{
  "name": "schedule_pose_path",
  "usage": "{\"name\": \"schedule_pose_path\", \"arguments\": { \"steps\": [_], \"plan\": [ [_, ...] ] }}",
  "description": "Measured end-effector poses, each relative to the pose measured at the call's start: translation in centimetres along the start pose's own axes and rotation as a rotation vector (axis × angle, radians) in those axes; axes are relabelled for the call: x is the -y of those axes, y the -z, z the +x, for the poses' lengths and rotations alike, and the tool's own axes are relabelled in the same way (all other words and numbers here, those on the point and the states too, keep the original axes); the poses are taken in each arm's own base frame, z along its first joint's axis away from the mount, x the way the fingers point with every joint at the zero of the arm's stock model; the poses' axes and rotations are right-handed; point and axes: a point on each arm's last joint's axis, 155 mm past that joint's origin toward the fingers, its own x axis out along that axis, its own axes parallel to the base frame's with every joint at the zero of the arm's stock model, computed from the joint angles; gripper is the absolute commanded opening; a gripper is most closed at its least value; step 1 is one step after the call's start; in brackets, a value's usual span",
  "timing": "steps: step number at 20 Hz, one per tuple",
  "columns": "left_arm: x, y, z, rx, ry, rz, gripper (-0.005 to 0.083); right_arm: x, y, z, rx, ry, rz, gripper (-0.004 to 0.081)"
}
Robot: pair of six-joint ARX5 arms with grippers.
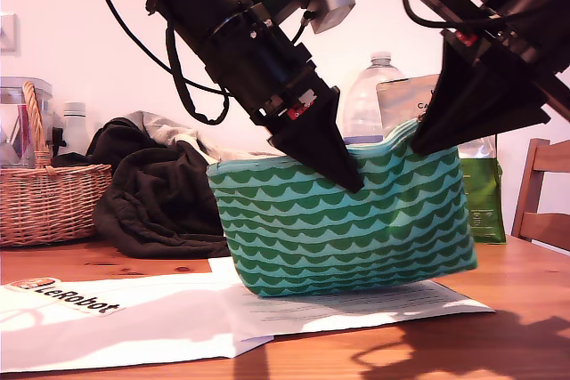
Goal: Open the zipper in the zip bag in front of you
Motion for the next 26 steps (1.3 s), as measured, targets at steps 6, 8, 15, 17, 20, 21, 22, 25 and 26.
{"name": "schedule_pose_path", "arguments": {
  "steps": [6,8,15,17,20,21,22,25,26],
  "plan": [
    [-0.1,-0.1,0.1,-0.004,-0.011,0.006,-0.0019,-0.5,0.9,0.3,-0.032,-0.006,-0.104,0.0213],
    [-0.4,-0.2,0.0,0.003,-0.022,0.008,-0.0019,-0.4,1.3,0.3,-0.050,-0.001,-0.171,0.0233],
    [-3.2,1.2,-1.0,-0.002,-0.065,0.010,-0.0019,1.1,2.5,-0.4,-0.139,0.072,-0.329,0.0235],
    [-3.5,1.3,-1.3,0.009,-0.058,0.029,-0.0019,1.5,1.6,-0.9,-0.143,0.112,-0.407,0.0235],
    [-3.3,1.2,-1.7,0.026,-0.035,0.086,-0.0019,2.0,0.0,-1.3,-0.114,0.158,-0.566,0.0235],
    [-3.2,1.1,-1.8,0.034,-0.029,0.093,-0.0019,2.3,-0.4,-1.3,-0.108,0.178,-0.623,0.0246],
    [-3.1,0.9,-1.9,0.039,-0.023,0.120,-0.0019,2.6,-0.8,-1.4,-0.102,0.198,-0.656,0.0262],
    [-2.8,0.8,-2.1,0.045,-0.011,0.159,-0.0019,2.7,-1.9,-1.4,-0.080,0.220,-0.828,0.0271],
    [-2.7,0.8,-2.1,0.045,-0.010,0.170,-0.0019,2.6,-2.3,-1.4,-0.067,0.218,-0.874,0.0287]
  ]
}}
